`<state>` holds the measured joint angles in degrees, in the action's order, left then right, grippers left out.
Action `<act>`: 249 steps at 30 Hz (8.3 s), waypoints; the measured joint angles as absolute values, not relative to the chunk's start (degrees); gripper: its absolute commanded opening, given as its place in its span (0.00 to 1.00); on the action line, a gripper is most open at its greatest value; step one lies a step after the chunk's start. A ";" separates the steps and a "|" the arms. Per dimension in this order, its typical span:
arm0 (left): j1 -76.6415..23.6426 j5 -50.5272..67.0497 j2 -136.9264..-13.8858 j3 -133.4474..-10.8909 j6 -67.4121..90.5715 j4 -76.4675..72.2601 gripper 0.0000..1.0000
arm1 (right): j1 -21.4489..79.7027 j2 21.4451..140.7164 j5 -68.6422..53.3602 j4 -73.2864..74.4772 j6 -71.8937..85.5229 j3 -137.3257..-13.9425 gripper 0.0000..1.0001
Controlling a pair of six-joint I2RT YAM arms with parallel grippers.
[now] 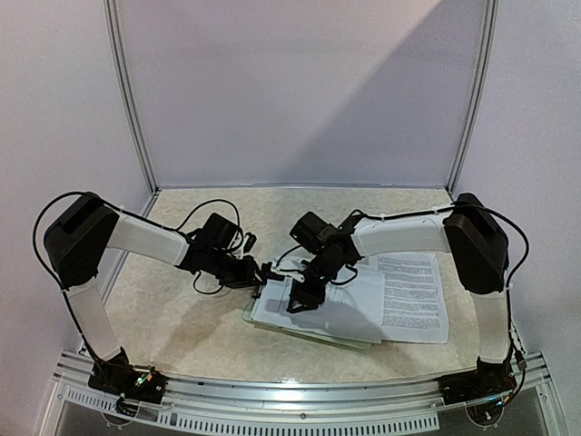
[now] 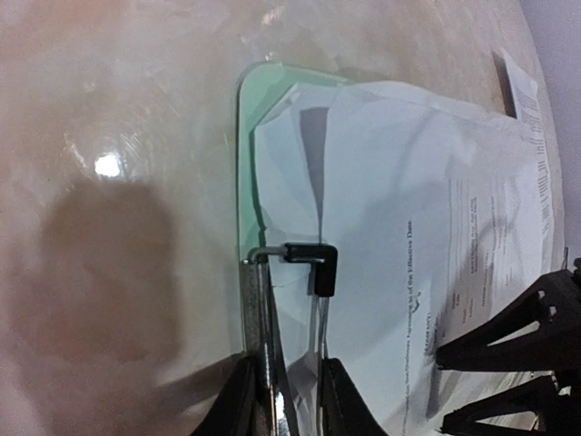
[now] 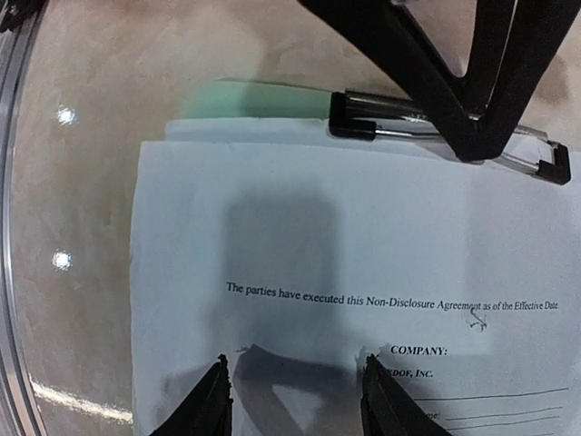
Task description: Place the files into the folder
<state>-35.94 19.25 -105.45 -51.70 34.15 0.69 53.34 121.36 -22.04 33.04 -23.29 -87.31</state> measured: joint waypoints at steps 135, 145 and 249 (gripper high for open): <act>-38.26 13.47 -103.90 -47.68 37.93 -5.91 0.00 | 52.49 127.00 -18.81 34.33 -34.89 -93.86 0.69; -38.26 13.65 -103.88 -47.40 38.11 -6.39 0.00 | 52.29 130.56 -20.27 37.36 -34.63 -100.22 0.69; -38.15 11.88 -100.82 -45.69 37.95 -2.87 0.00 | 38.98 99.94 -1.54 41.98 -30.68 -62.43 0.51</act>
<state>-38.15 11.88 -100.82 -45.69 37.95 -2.87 38.98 99.94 -1.54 41.98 -30.68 -62.43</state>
